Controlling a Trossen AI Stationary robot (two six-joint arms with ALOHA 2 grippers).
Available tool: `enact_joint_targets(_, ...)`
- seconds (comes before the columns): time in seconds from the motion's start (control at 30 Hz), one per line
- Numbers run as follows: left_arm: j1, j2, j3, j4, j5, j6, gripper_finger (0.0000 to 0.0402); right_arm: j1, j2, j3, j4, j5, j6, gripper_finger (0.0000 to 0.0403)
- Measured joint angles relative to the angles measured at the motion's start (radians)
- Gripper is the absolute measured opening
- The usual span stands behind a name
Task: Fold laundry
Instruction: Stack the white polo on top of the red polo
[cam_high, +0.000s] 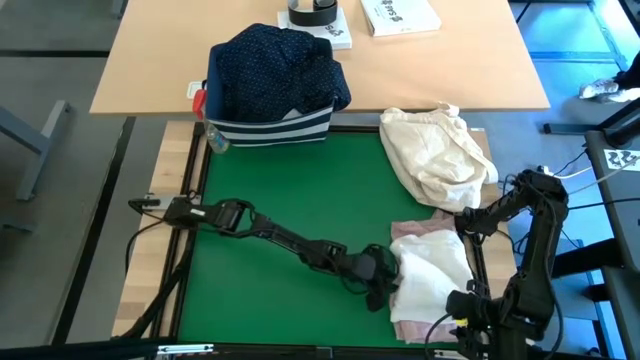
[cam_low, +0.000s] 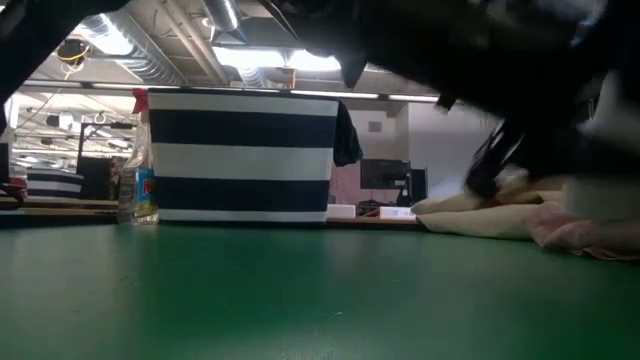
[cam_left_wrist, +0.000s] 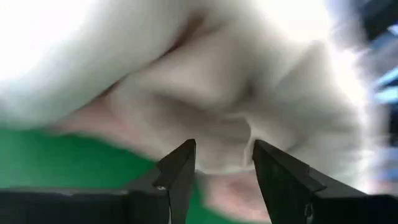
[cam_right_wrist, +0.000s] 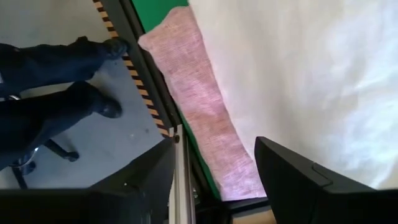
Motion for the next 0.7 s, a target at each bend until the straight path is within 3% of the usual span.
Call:
enact_joint_targets(0.17,-0.021,-0.003,0.001,0.164,0.15,0.002,0.0159,-0.014,0.002,0.0,-0.031,0.007,0.0,0.022)
enact_joint_targets(0.27,-0.04,-0.003,0.001,0.218,0.182,-0.071,0.0159,-0.014,0.001,0.0,-0.069,0.013,0.0,0.022)
enact_joint_targets(0.53,-0.054,-0.002,0.001,0.212,0.249,-0.208,0.0159,-0.027,-0.037,0.0,-0.154,-0.023,0.024,0.022)
enact_joint_targets(0.7,-0.026,-0.003,0.001,0.055,0.235,-0.18,0.0159,-0.034,-0.045,0.0,-0.157,0.002,0.029,0.022)
